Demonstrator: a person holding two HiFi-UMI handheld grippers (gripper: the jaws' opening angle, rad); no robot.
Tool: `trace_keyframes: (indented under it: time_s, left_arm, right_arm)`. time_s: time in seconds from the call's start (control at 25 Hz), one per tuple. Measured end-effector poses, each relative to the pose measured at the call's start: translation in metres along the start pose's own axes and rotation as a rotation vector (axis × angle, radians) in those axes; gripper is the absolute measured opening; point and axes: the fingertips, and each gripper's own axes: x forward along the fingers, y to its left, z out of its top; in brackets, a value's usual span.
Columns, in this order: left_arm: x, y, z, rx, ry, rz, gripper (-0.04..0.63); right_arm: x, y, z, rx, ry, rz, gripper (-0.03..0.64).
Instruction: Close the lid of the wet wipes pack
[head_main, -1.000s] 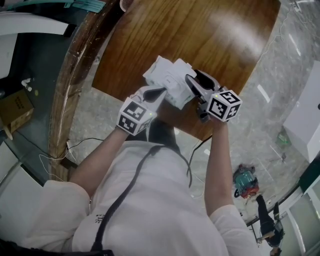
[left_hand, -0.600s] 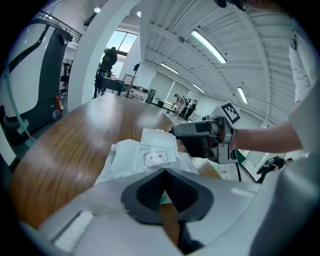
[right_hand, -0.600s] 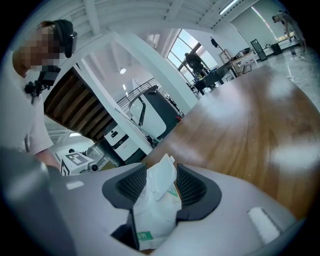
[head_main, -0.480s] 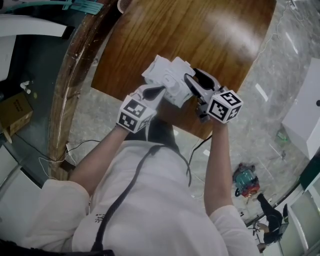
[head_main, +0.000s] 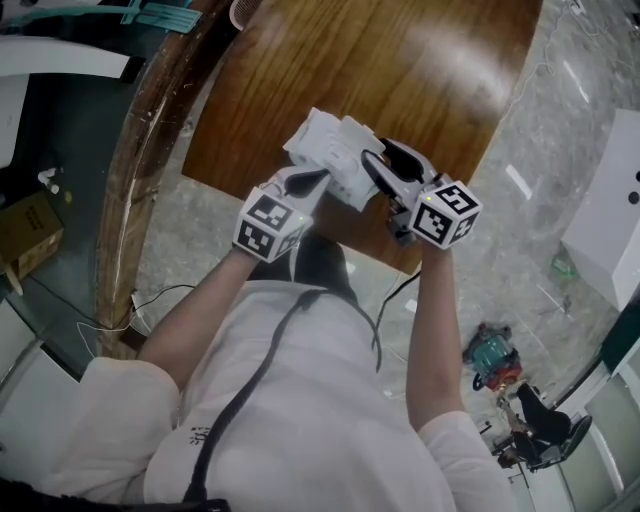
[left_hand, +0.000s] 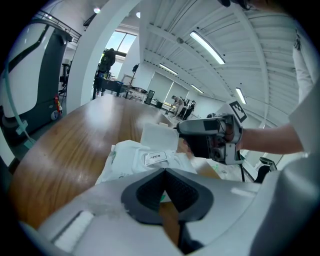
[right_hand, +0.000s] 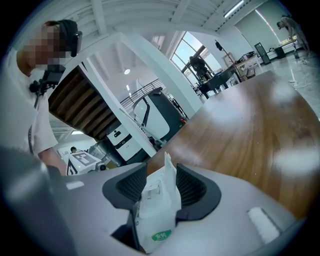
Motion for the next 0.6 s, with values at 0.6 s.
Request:
trace_keyframes:
  time_s: [0.6]
  left_arm:
    - [-0.027,-0.001,0.012,0.027,-0.049,-0.011,0.006]
  right_arm:
    - [-0.001,0.027,-0.001,-0.029,-0.019,-0.018,0.175]
